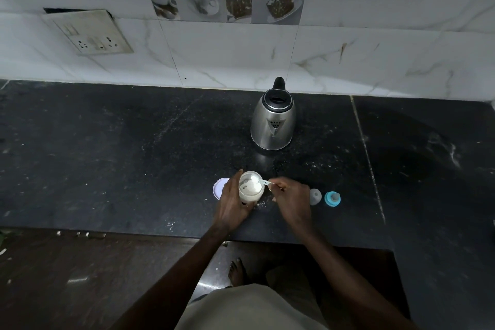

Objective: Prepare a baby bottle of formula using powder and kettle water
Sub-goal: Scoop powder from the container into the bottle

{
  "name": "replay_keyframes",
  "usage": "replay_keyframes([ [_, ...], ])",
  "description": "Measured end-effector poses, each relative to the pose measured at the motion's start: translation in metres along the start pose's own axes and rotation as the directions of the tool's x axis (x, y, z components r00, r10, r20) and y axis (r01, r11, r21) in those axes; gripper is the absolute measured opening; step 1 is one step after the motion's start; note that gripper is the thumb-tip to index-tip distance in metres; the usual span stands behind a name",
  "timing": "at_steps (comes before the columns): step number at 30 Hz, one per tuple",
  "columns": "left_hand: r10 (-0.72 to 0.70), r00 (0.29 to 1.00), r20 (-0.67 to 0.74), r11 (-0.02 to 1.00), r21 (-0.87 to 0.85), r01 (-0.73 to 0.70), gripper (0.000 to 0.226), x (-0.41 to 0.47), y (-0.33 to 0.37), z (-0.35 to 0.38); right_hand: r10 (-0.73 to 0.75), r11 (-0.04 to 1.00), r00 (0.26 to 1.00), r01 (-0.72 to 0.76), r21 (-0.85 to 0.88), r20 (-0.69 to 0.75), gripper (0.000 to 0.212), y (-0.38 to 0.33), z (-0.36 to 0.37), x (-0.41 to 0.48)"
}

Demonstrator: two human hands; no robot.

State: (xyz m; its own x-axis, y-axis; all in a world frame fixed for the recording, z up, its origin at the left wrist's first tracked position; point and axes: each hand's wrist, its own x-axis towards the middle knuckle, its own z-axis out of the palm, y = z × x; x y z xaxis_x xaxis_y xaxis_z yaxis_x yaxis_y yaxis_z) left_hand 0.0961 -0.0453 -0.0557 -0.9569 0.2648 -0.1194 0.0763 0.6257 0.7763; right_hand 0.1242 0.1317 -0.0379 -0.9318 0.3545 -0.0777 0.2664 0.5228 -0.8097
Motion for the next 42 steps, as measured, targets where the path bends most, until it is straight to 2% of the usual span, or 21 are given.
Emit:
replay_keyframes([
  [3,-0.007,1.000,0.007,1.000,0.005,0.007,0.093,0.001,-0.002,0.000,0.204,0.959,0.977,-0.212,0.187,0.061,0.019,-0.001,-0.001,0.005],
  [5,-0.003,1.000,0.010,1.000,0.006,0.003,0.093,0.002,-0.002,0.001,0.274,0.917,0.958,-0.286,0.279,0.082,0.023,-0.003,-0.001,0.005],
  [9,0.002,1.000,0.008,1.000,-0.001,-0.002,0.093,0.003,-0.003,0.001,0.392,0.825,0.913,-0.403,0.397,0.113,0.012,-0.005,0.000,0.002],
  [11,0.016,1.000,0.012,1.000,-0.004,-0.016,0.095,0.004,-0.004,0.001,0.446,0.746,0.883,-0.457,0.485,0.146,0.009,-0.006,-0.001,0.002],
  [14,0.018,1.000,-0.011,1.000,-0.021,-0.018,0.101,0.004,-0.005,0.003,0.492,0.632,0.850,-0.499,0.594,0.191,0.008,-0.007,-0.009,0.002],
  [16,0.090,0.994,-0.063,0.996,-0.002,-0.090,0.102,0.003,-0.003,0.005,0.505,0.568,0.843,-0.487,0.663,0.186,0.008,-0.005,-0.019,0.001],
  [17,0.153,0.984,-0.089,0.988,0.017,-0.152,0.100,0.003,0.000,0.007,0.511,0.558,0.845,-0.468,0.685,0.161,0.008,-0.002,-0.027,0.001],
  [19,0.276,0.956,-0.100,0.961,0.042,-0.273,0.095,0.002,0.007,0.014,0.513,0.606,0.856,-0.417,0.677,0.068,0.009,0.006,-0.044,-0.001],
  [22,0.325,0.945,-0.034,0.946,0.007,-0.325,0.093,0.003,0.027,0.030,0.474,0.752,0.877,-0.353,0.557,-0.083,0.009,0.022,-0.066,-0.005],
  [25,0.323,0.946,0.039,0.946,-0.038,-0.321,0.083,0.005,0.044,0.050,0.360,0.886,0.921,-0.287,0.364,-0.150,0.013,0.035,-0.076,-0.014],
  [31,0.220,0.961,0.170,0.975,0.002,-0.223,0.095,0.011,0.057,0.073,0.193,0.975,0.956,-0.161,0.156,-0.221,0.014,0.043,-0.071,-0.029],
  [33,0.155,0.970,0.189,0.987,-0.002,-0.158,0.099,0.014,0.059,0.074,0.075,0.997,0.967,-0.073,0.015,-0.244,0.014,0.044,-0.070,-0.033],
  [35,0.114,0.975,0.189,0.993,-0.001,-0.116,0.100,0.016,0.059,0.075,-0.114,0.976,0.962,0.061,-0.211,-0.247,0.013,0.045,-0.068,-0.037],
  [37,0.094,0.977,0.193,0.995,0.007,-0.097,0.099,0.019,0.059,0.076,-0.244,0.911,0.948,0.151,-0.383,-0.206,0.013,0.048,-0.065,-0.041],
  [42,0.091,0.982,0.163,0.995,0.014,-0.095,0.095,0.020,0.058,0.077,-0.412,0.772,0.904,0.277,-0.573,-0.118,0.018,0.061,-0.065,-0.045],
])
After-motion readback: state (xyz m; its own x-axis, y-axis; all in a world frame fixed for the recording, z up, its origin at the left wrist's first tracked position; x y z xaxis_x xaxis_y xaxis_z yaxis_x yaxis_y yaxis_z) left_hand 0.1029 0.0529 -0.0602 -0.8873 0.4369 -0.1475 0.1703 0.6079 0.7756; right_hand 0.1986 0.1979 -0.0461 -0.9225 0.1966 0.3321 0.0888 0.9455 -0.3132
